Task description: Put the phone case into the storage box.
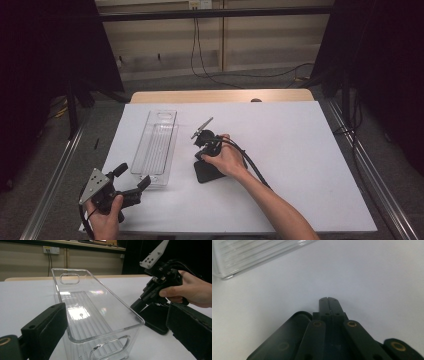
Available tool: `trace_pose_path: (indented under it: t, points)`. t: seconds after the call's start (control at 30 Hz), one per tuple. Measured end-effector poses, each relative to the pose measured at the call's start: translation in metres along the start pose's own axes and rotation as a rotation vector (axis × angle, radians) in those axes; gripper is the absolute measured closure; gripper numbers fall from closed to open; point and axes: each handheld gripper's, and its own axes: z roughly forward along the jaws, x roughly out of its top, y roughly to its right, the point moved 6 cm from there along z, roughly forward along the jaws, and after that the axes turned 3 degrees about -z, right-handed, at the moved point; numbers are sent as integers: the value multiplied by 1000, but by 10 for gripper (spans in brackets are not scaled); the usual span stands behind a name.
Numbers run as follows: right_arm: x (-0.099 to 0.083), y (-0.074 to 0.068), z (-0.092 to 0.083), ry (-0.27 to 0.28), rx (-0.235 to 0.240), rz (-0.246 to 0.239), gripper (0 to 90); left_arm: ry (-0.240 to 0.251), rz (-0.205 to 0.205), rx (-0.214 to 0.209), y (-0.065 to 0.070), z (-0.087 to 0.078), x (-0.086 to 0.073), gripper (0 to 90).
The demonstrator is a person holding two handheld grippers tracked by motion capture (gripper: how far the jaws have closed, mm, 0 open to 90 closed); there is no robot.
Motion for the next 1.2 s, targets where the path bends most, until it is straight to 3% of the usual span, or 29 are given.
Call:
trace_pose_path:
  t: [0.47,1.0,1.2]
  points:
    - [-15,-21,-10,-21,27,-47,900,-2,5,1,0,1,0,37]
    - [-44,-36,-28,-23,75,-42,900,-9,8,3,0,1,-1,37]
    - [-58,-36,-36,-16,110,-11,900,-9,6,3,0,1,-1,37]
